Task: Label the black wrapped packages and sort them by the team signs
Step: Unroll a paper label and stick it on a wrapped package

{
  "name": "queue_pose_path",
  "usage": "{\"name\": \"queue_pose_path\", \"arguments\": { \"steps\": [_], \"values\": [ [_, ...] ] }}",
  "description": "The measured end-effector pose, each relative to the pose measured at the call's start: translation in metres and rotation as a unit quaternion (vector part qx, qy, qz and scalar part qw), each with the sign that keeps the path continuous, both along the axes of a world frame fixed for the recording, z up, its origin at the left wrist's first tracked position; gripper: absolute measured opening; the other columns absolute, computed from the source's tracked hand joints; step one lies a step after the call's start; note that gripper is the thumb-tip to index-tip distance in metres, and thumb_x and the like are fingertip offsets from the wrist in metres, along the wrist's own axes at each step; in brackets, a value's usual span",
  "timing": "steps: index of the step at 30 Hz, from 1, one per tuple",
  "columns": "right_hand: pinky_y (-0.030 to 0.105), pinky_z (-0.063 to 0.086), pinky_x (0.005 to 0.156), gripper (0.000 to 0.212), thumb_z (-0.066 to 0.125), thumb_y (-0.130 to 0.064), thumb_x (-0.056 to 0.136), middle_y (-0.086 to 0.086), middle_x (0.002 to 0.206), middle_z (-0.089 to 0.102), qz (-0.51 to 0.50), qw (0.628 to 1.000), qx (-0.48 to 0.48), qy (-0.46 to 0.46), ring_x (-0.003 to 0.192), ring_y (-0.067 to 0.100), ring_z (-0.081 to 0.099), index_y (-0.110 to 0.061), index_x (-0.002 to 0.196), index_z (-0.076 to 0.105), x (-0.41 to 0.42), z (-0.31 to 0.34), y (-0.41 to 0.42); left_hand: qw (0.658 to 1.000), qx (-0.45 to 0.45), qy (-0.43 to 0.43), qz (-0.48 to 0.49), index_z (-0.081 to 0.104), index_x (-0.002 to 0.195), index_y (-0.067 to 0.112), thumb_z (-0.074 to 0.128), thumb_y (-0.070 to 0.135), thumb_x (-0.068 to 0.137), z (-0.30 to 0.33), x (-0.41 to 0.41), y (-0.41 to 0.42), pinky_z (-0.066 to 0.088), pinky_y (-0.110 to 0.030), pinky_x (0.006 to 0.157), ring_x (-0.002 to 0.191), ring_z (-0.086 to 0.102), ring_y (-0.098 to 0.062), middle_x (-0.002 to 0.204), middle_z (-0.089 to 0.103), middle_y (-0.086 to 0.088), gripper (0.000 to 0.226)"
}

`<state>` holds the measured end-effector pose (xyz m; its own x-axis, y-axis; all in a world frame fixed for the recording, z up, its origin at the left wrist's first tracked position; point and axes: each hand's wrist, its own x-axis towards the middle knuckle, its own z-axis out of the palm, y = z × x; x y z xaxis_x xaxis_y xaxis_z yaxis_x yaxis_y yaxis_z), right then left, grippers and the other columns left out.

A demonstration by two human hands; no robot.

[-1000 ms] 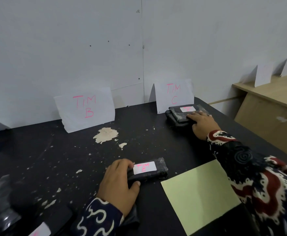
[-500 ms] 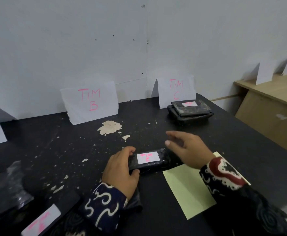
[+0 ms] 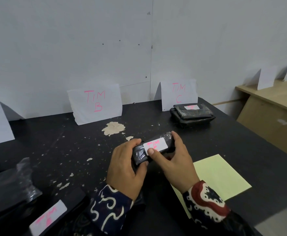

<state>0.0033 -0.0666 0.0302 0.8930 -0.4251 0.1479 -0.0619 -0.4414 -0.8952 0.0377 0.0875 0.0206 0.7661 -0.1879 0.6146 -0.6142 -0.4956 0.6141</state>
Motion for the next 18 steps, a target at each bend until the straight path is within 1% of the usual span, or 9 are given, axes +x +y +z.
{"name": "queue_pose_path", "arguments": {
  "steps": [3,4,7,9,10,11,14,16,18],
  "values": [
    [0.037,0.049,0.098,0.097,0.074,-0.065,0.061,-0.009,0.128,0.053,-0.020,0.999,0.028,-0.035,0.110,0.010,0.058,-0.039,0.143,0.030,0.002,-0.002,0.006,0.999,-0.044,0.013,-0.022,0.052,0.124,0.027,0.071,0.018,0.068,0.001,-0.002,0.000,0.049,-0.026,0.092,0.109,0.056,-0.004,0.117,0.057,0.015,0.060],
    [0.037,0.050,0.096,0.094,0.075,-0.063,0.061,-0.007,0.126,0.055,-0.022,0.998,0.036,-0.045,0.106,0.011,0.060,-0.041,0.141,0.031,0.002,-0.003,0.007,0.997,-0.061,0.030,-0.032,0.053,0.123,0.027,0.073,0.019,0.066,0.001,-0.003,0.000,0.051,-0.029,0.091,0.110,0.057,-0.005,0.117,0.058,0.015,0.060],
    [0.037,0.051,0.094,0.088,0.077,-0.055,0.061,-0.004,0.124,0.059,-0.013,0.995,0.069,-0.067,0.105,0.010,0.062,-0.044,0.138,0.034,-0.001,-0.003,0.011,0.984,-0.135,0.104,-0.045,0.058,0.118,0.030,0.076,0.036,0.067,0.005,-0.005,-0.001,0.054,-0.032,0.088,0.107,0.061,-0.007,0.111,0.062,0.015,0.055],
    [0.038,0.052,0.094,0.082,0.078,-0.048,0.064,-0.003,0.127,0.059,0.009,0.990,0.105,-0.089,0.108,0.011,0.063,-0.044,0.135,0.038,-0.003,-0.004,0.016,0.977,-0.171,0.129,-0.025,0.061,0.112,0.031,0.079,0.048,0.069,0.007,-0.005,-0.001,0.055,-0.031,0.086,0.103,0.063,-0.006,0.106,0.065,0.015,0.050],
    [0.038,0.053,0.093,0.078,0.079,-0.043,0.067,-0.003,0.127,0.060,0.017,0.988,0.119,-0.100,0.107,0.013,0.064,-0.043,0.134,0.040,-0.004,-0.005,0.017,0.975,-0.176,0.138,-0.018,0.062,0.110,0.031,0.080,0.050,0.068,0.008,-0.004,-0.001,0.055,-0.029,0.085,0.101,0.063,-0.004,0.104,0.065,0.015,0.051],
    [0.038,0.054,0.091,0.073,0.080,-0.037,0.071,-0.004,0.125,0.062,0.024,0.986,0.128,-0.108,0.106,0.013,0.066,-0.042,0.133,0.041,-0.005,-0.005,0.018,0.973,-0.174,0.148,-0.015,0.062,0.109,0.030,0.080,0.048,0.067,0.009,-0.003,0.000,0.055,-0.027,0.084,0.099,0.063,-0.003,0.103,0.066,0.015,0.050],
    [0.031,0.057,0.080,0.059,0.076,-0.013,0.083,-0.010,0.110,0.070,0.039,0.976,0.175,-0.124,0.098,0.012,0.069,-0.034,0.131,0.049,-0.008,-0.003,0.018,0.968,-0.175,0.176,-0.021,0.066,0.101,0.029,0.084,0.028,0.070,0.009,0.000,0.004,0.056,-0.024,0.079,0.091,0.065,0.000,0.095,0.069,0.015,0.036],
    [0.027,0.057,0.069,0.050,0.070,-0.006,0.086,-0.010,0.104,0.072,0.046,0.968,0.212,-0.127,0.092,0.013,0.070,-0.030,0.127,0.054,-0.010,0.001,0.016,0.962,-0.183,0.200,-0.034,0.069,0.095,0.030,0.084,0.021,0.071,0.009,0.004,0.007,0.056,-0.024,0.074,0.085,0.067,-0.001,0.089,0.070,0.016,0.030],
    [0.029,0.057,0.066,0.043,0.066,-0.007,0.089,-0.005,0.101,0.073,0.048,0.962,0.238,-0.122,0.084,0.017,0.071,-0.028,0.125,0.056,-0.011,0.002,0.014,0.955,-0.194,0.218,-0.048,0.070,0.093,0.027,0.083,0.018,0.072,0.010,0.007,0.009,0.055,-0.020,0.070,0.084,0.067,-0.002,0.088,0.071,0.015,0.027]
  ]
}}
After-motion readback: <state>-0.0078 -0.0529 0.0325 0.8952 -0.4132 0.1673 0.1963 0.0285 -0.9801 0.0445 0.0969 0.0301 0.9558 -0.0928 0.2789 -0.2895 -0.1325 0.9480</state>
